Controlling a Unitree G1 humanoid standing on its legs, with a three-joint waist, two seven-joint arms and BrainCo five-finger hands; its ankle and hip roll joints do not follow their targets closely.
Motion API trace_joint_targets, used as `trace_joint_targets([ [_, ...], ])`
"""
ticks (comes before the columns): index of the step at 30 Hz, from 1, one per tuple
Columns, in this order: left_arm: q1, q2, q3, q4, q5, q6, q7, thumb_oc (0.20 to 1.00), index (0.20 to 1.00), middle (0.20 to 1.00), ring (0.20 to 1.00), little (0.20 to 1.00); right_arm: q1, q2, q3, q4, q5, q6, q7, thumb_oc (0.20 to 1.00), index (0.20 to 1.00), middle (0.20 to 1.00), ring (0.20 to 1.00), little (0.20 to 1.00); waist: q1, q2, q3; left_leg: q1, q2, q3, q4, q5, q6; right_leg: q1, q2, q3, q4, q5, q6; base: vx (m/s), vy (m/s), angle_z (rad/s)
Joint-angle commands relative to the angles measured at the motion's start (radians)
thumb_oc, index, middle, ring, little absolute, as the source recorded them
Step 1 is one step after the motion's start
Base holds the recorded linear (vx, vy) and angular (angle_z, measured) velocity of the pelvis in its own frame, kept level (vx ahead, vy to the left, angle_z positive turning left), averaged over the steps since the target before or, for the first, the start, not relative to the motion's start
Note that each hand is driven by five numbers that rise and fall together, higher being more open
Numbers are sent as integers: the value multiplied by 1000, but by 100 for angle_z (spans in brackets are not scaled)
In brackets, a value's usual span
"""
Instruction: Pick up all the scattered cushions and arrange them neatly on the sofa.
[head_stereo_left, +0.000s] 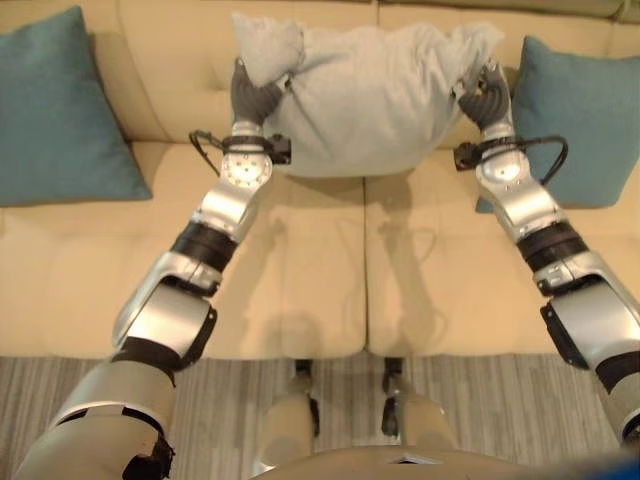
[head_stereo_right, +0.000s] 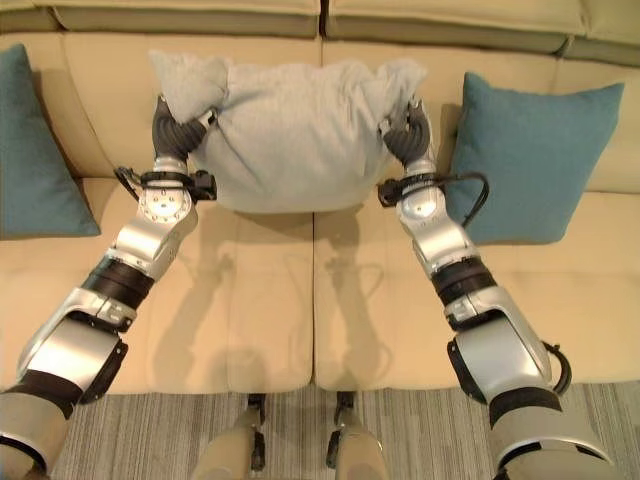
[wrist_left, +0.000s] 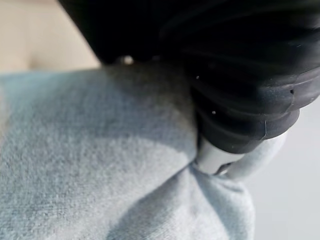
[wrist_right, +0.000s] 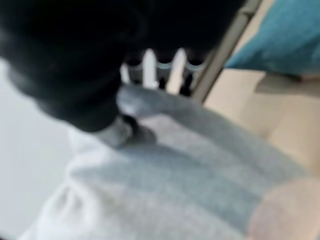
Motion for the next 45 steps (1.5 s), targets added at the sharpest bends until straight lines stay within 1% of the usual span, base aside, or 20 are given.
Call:
trace_joint_targets([
  [1,-191,-4,-64,-46,28,-131,0,200,200,200,200,200,-163,-8,89,-49,10,-97,0,200,200,200,200,200,17,-16,-7,10,-7,8,12,-38,-49,-53,-9,73,70,11,74,-17,-6,7],
  [8,-228,-15,-62,5,-16,-140,6,200,200,200,200,200,-255,-39,168,34,-16,-75,13,200,200,200,200,200,33,-21,40,-74,-11,-5,38,-31,-52,-120,-15,69,67,33,75,-13,-16,8],
  [10,-229,-13,-59,10,-17,-137,9,200,200,200,200,200,-254,-45,166,43,-18,-72,15,200,200,200,200,200,33,-20,41,-87,-11,-6,42,-28,-54,-128,-16,66,64,37,75,7,-7,5],
  [11,-218,-5,-51,-10,-20,-145,9,200,200,200,200,200,-251,-55,159,32,-21,-71,10,200,200,200,200,200,34,-16,51,-94,-12,-8,37,-22,-58,-132,-16,60,55,39,76,13,-1,4],
  [15,-196,-5,-41,-42,-22,-151,14,200,200,200,200,200,-230,-57,139,-1,-13,-72,5,200,200,200,200,200,32,-13,54,-93,-14,-11,38,-24,-60,-131,-18,58,55,35,75,6,-1,1],
  [20,-215,3,-65,12,-21,-140,12,200,200,200,200,200,-245,-45,154,37,1,-71,15,200,200,200,200,200,29,-17,62,-102,-19,-6,65,-42,-56,-136,-22,64,55,39,73,0,0,0],
  [23,-211,5,-61,-8,-25,-146,17,200,200,200,200,200,-237,-41,141,30,5,-75,8,200,200,200,200,200,26,-19,68,-113,-18,-4,90,-53,-53,-137,-22,69,50,42,72,-6,-1,-1],
  [24,-179,11,-37,-91,-31,-162,24,200,200,200,200,200,-209,-58,119,-41,-14,-74,-2,200,200,200,200,200,20,-22,68,-117,-19,-3,100,-59,-51,-137,-21,70,49,46,73,0,0,0],
  [25,-177,11,-37,-94,-30,-161,24,200,200,200,200,200,-206,-58,118,-44,-15,-73,-2,200,200,200,200,200,20,-22,67,-117,-19,-3,101,-59,-51,-137,-21,70,49,46,73,0,0,0],
  [26,-160,14,-27,-138,-23,-169,26,200,200,200,200,200,-189,-64,104,-82,-20,-78,-4,200,200,200,200,200,18,-22,66,-115,-19,-3,101,-62,-50,-136,-21,72,48,46,74,0,0,0],
  [27,-107,14,-3,-212,-9,-171,31,200,200,200,200,200,-137,-73,70,-151,-39,-77,-9,200,200,200,200,200,16,-22,61,-109,-19,-3,101,-66,-50,-130,-21,73,48,43,75,0,0,0],
  [31,-4,18,46,-360,8,-171,28,200,200,200,200,200,-9,-84,-15,-300,-72,-83,-8,200,200,200,200,200,10,-16,56,-79,-20,1,79,-67,-50,-114,-23,69,45,38,76,-4,17,0],
  [37,93,23,93,-483,23,-167,12,200,200,200,200,200,100,-94,-73,-424,-112,-79,8,200,200,200,200,200,9,-14,62,-66,-21,8,75,-67,-48,-106,-26,69,43,39,78,-15,3,-1],
  [41,134,26,105,-493,41,-155,5,200,200,200,200,200,144,-83,-94,-455,-122,-80,21,200,200,200,200,200,9,-13,69,-64,-25,8,80,-67,-47,-105,-29,68,54,37,74,-42,13,0],
  [45,109,30,79,-403,50,-138,2,200,200,200,200,200,124,-63,-71,-394,-125,-73,25,200,200,200,200,200,11,-14,82,-84,-25,7,82,-58,-48,-124,-31,66,57,46,74,-48,-9,-1],
])
